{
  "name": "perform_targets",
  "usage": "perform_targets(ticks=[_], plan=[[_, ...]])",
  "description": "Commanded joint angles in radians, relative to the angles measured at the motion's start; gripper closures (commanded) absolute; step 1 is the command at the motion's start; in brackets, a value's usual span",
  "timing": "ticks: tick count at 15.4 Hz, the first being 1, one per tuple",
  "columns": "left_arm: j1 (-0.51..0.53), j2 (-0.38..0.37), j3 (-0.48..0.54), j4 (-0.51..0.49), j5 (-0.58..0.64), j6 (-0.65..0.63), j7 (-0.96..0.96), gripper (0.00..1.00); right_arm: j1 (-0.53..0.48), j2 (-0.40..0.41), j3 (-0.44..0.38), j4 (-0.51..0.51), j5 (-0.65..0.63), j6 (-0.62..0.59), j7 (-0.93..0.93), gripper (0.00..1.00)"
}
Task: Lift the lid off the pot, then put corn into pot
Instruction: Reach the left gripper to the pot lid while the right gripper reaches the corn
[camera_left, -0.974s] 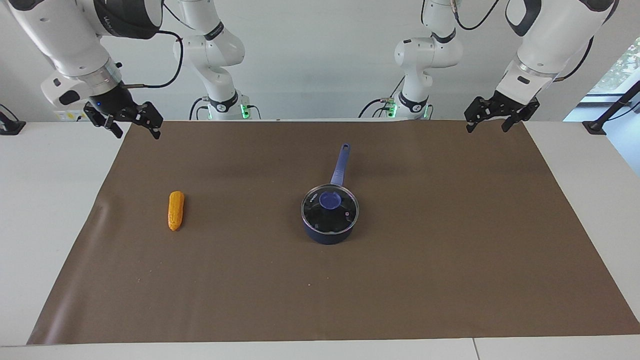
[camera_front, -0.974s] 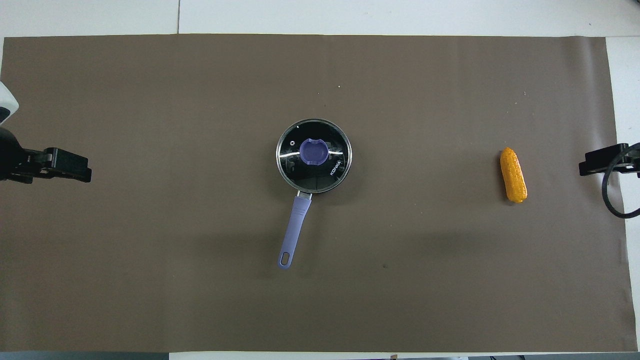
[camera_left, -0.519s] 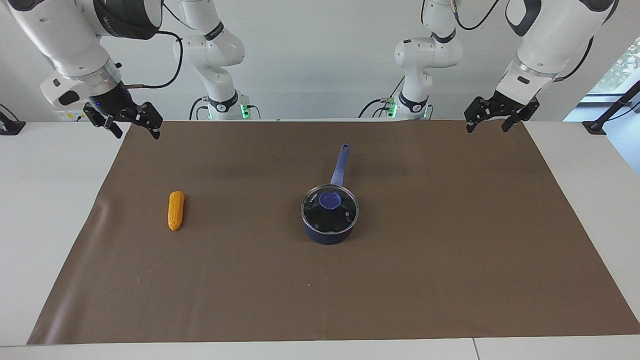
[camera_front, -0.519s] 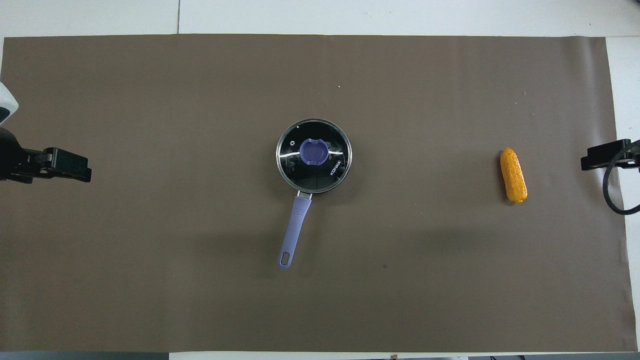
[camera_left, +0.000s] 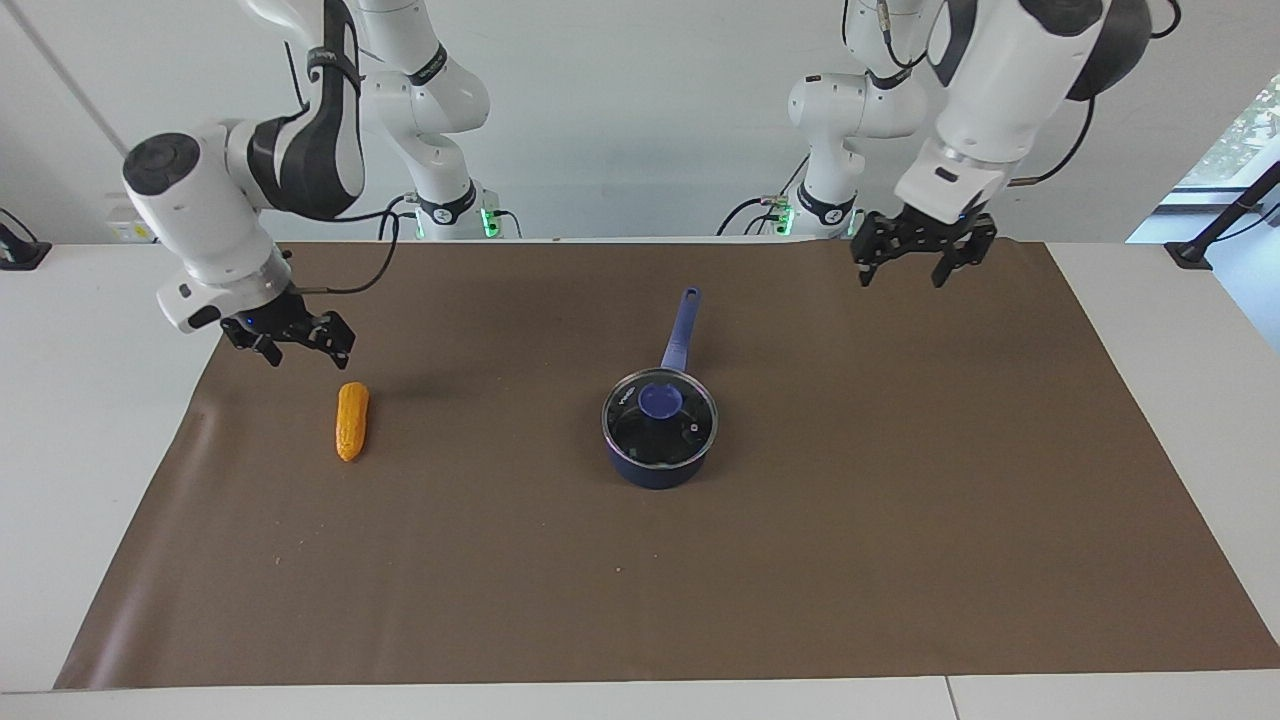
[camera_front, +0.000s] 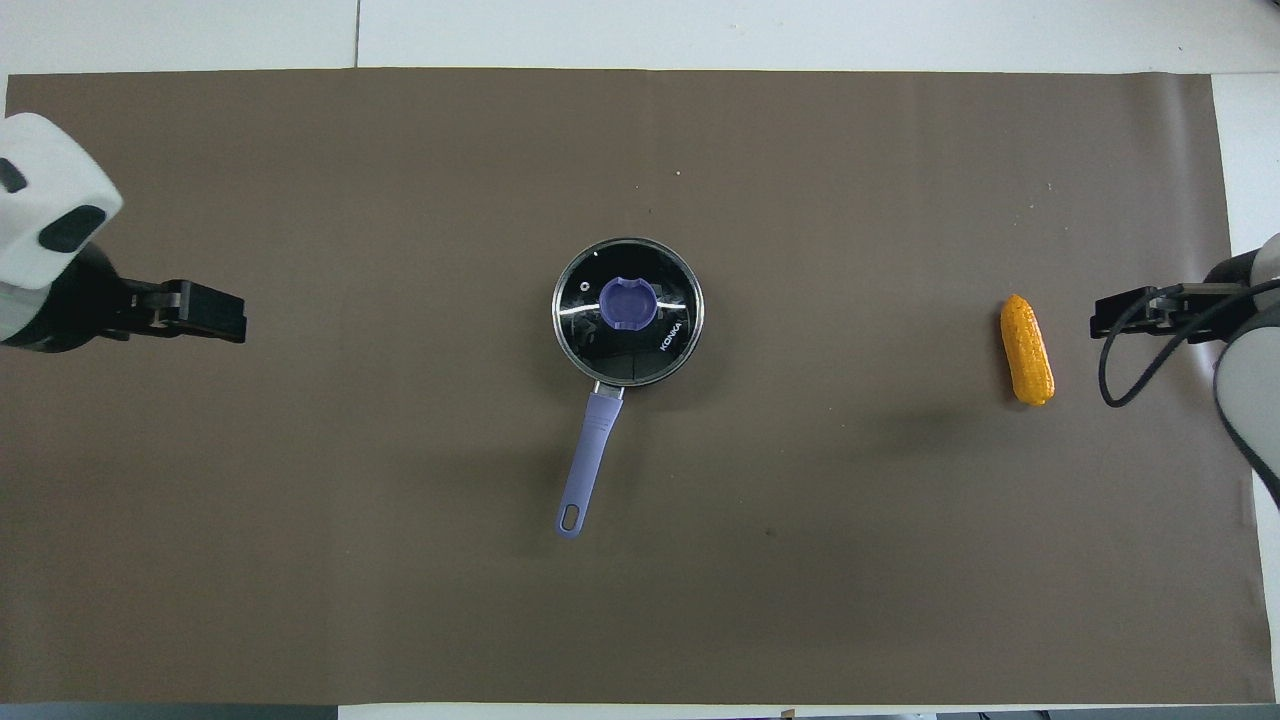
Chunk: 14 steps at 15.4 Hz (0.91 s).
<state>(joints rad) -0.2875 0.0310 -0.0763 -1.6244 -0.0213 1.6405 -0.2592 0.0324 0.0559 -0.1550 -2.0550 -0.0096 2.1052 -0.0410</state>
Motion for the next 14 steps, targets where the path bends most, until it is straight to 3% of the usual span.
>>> perform_targets(ticks=[1,3,7,8,12,13,14], plan=[[-0.148,0.252,0.012,0.220,-0.011,0.005,-0.144,0.00,-0.005,0.030,0.005,-0.121,0.005,0.191,-0.011,0.00],[-0.220,0.387,0.013,0.325,-0.011,0.060,-0.169,0.00,-0.003,0.076,0.005,-0.142,0.005,0.240,-0.016,0.00],[-0.291,0.458,0.013,0.330,-0.035,0.154,-0.170,0.00,-0.003,0.137,0.005,-0.137,0.003,0.251,-0.075,0.00],[-0.309,0.471,0.013,0.330,-0.035,0.160,-0.172,0.00,-0.003,0.142,0.005,-0.137,0.003,0.262,-0.095,0.07],[-0.325,0.494,0.012,0.328,-0.035,0.185,-0.172,0.00,-0.002,0.142,0.005,-0.134,-0.001,0.242,-0.103,0.88],[-0.331,0.497,0.012,0.327,-0.034,0.194,-0.172,0.00,0.000,0.140,0.005,-0.134,-0.003,0.233,-0.105,1.00],[-0.331,0.509,0.012,0.325,-0.029,0.205,-0.172,0.00,0.000,0.140,0.005,-0.128,-0.003,0.210,-0.109,1.00]])
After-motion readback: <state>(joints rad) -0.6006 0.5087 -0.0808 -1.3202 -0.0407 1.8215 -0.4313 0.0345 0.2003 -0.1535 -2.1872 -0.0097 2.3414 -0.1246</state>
